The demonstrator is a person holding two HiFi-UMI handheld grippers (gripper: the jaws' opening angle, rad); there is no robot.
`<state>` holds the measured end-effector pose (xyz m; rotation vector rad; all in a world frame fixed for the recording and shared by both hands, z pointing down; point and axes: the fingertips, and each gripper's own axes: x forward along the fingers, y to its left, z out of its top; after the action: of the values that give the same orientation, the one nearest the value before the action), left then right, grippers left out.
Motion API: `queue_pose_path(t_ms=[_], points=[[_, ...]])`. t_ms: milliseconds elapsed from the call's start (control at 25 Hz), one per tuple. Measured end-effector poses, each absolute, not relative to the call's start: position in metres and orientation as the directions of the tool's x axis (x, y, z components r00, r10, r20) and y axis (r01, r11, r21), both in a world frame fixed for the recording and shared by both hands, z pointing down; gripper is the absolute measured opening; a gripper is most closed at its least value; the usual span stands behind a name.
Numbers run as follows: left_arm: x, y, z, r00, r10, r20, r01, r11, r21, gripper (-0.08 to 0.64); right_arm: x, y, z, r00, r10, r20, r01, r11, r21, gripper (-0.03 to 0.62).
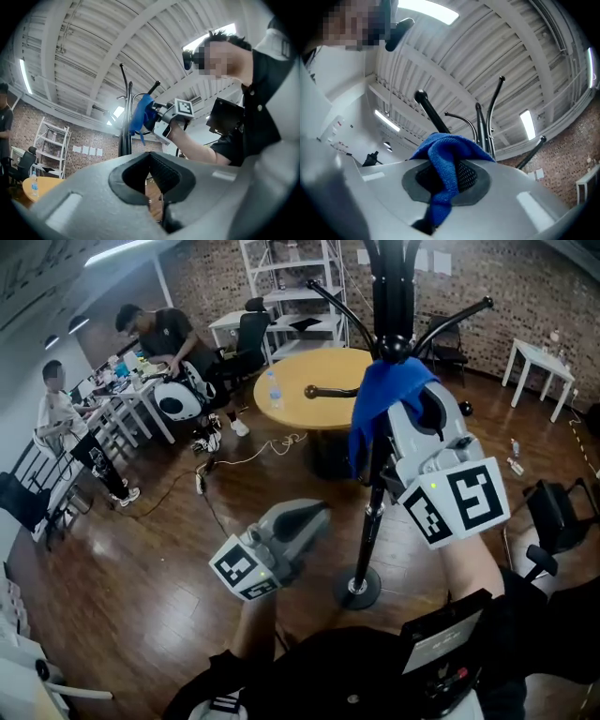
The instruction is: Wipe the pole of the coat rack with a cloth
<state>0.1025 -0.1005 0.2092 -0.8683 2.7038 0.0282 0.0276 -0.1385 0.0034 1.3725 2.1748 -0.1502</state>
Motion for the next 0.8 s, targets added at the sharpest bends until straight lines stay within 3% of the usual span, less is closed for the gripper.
queue_pose_path(t_ms=[200,320,640,800], points=[[0.11,-0.096,0.204,-0.782,-0.548,-0.297,-0.552,0.83,-0.079,0.0,0.101,-0.153,-0.029,-0.134,0.808,-0.573,0.859,0.383,0.34,0.025],[0.112,-0.093,0.204,-0.787,-0.537,-0.302,-0.541,0.837,-0.079,0.0,0.107,-0.156,-0.035,-0.12,0.808,-0.577,0.866,0.37,0.337,0.025],[0.096,-0.109,0.206,-0.776,-0.561,-0.289,-0.555,0.825,-0.108,0.0,-0.028,-0.147,0.046,-0.465,0.785,-0.409,0.837,0.541,0.087,0.025],[0.084,-0.117,0.205,-0.761,-0.589,-0.271,-0.581,0.805,-0.118,0.0,-0.058,-0.145,0.116,-0.544,0.783,-0.3,0.814,0.58,0.039,0.028]])
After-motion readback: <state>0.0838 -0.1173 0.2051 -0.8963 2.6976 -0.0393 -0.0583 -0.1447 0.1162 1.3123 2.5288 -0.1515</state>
